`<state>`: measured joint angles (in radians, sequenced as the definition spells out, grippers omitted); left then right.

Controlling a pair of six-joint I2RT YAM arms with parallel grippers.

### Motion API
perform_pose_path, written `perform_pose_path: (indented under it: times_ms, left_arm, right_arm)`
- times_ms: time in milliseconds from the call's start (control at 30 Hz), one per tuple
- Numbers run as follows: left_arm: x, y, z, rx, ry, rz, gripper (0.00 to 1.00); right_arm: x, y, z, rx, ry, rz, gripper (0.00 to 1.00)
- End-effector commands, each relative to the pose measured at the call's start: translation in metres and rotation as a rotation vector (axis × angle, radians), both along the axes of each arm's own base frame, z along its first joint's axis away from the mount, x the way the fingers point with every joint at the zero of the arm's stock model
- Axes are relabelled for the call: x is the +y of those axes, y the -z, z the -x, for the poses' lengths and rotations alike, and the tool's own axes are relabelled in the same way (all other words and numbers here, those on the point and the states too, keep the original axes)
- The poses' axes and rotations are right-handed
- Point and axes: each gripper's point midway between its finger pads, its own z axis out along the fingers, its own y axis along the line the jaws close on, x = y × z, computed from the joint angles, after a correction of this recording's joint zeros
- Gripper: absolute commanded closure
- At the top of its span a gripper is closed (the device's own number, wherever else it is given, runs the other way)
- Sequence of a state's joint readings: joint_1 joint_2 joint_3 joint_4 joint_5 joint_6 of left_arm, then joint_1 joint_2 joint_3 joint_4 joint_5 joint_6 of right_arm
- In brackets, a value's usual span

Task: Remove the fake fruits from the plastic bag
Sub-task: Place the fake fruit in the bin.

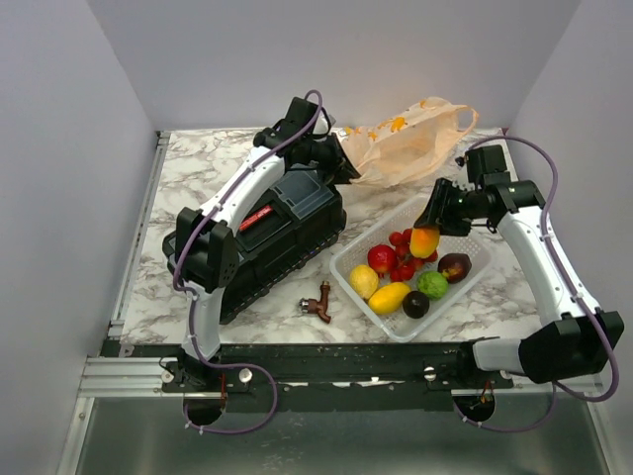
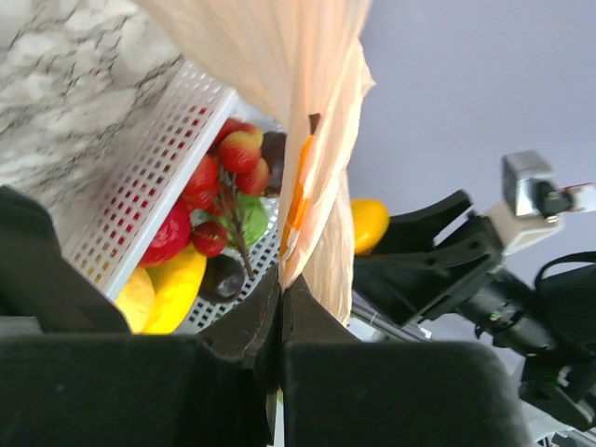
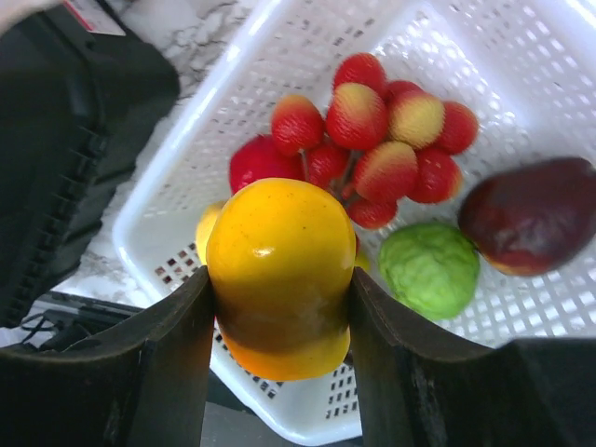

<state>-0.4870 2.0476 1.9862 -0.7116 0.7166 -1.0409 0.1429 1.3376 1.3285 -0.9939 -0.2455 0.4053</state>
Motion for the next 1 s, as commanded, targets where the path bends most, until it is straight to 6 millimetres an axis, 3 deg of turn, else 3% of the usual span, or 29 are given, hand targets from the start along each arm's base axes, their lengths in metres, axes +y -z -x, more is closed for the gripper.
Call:
perform_pose_path:
  times_ms: [0,100,200,333,533,633,967]
  left_arm:
    - [-0.005,-0.030,-0.014,-0.044,-0.008,0.061,1.00]
    - [-0.003,-0.040,-0.027,-0.059,-0.038,0.079,0.98]
    - [-0.002,-0.049,-0.037,-0.071,-0.063,0.102,0.90]
    - [0.006,-0.067,-0.047,-0.122,-0.084,0.119,0.76]
    - [0.038,-0.086,-0.050,-0.200,-0.128,0.070,0.62]
    - [0.050,-0.100,-0.042,-0.248,-0.126,0.052,0.58]
    - [0.081,-0.136,0.015,-0.407,-0.061,-0.021,0.48]
  right_arm:
    - [-0.030,0.007,0.022,0.027,0.085,0.136,0.97]
    - [-0.062,0.012,0.024,0.042,0.191,0.296,0.97]
    - [-0.078,0.012,0.014,0.024,0.214,0.382,0.97]
    - [-0.090,0.016,-0.002,0.018,0.211,0.467,0.95]
    - [-0.091,0.036,-0.023,0.037,0.183,0.504,0.85]
    - [-0.087,0.047,-0.030,0.066,0.173,0.493,0.79]
    - [-0.082,0.076,-0.031,0.133,0.127,0.489,0.54]
